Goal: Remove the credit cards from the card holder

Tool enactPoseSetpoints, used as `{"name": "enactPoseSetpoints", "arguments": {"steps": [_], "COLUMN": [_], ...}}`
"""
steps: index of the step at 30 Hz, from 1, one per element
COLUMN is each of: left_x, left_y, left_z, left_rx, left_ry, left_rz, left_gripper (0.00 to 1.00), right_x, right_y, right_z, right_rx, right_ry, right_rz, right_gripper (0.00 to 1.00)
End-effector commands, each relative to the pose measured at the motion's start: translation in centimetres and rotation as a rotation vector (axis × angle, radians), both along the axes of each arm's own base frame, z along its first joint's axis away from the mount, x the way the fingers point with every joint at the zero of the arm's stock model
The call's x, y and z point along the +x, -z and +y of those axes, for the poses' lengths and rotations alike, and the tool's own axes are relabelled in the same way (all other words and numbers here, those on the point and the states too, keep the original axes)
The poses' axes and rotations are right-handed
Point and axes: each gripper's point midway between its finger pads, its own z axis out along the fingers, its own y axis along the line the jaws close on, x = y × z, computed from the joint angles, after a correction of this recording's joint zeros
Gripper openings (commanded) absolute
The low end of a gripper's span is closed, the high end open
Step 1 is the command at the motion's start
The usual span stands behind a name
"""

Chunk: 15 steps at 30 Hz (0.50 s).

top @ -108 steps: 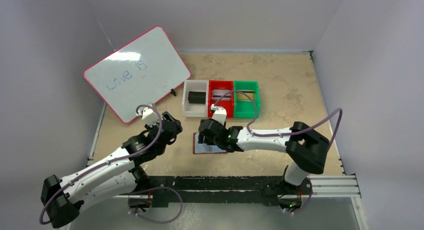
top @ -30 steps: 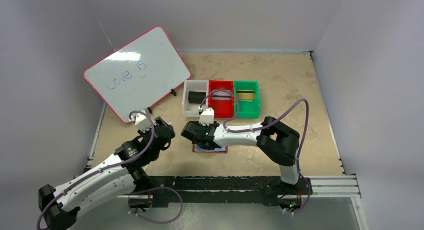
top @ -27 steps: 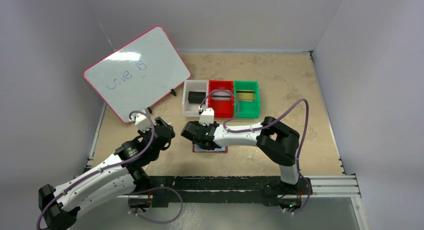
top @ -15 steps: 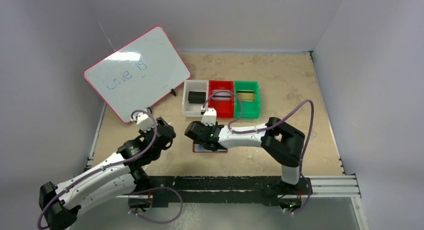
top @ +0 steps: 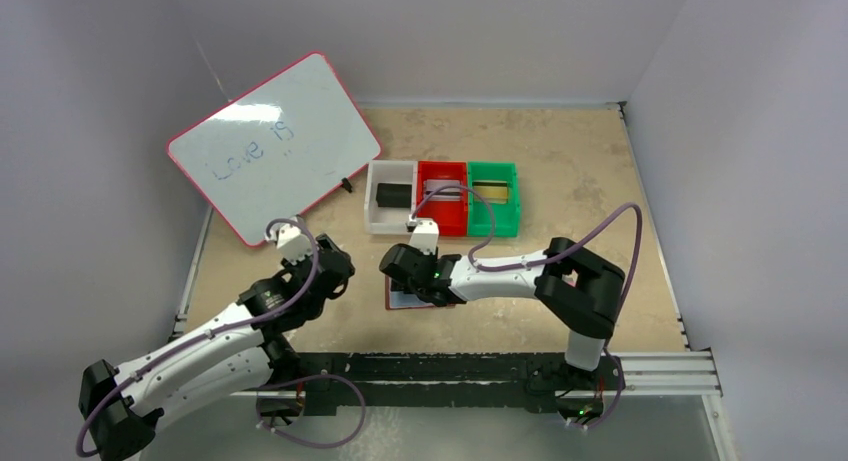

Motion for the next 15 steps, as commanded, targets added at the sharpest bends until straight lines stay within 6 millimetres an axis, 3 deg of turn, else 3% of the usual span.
{"name": "enactPoseSetpoints", "arguments": {"steps": [1,15], "left_x": [0.6,0.7], "left_y": [-1.1,-1.0], "left_z": [-0.9,-1.2], "left_rx": [-0.036,-0.036], "left_ry": [0.006,0.013], "left_rz": [-0.033,-0.028], "left_gripper": [0.55,0.55], "right_x": [-0.9,-0.5], "right_y": [0.5,1.5], "right_z": [-0.3,-0.6], "right_rx": [0.007,-0.066], "right_ry": [-0.031,-0.015], "right_rz": [0.038,0.048], "right_gripper": [0.53,0.68]}}
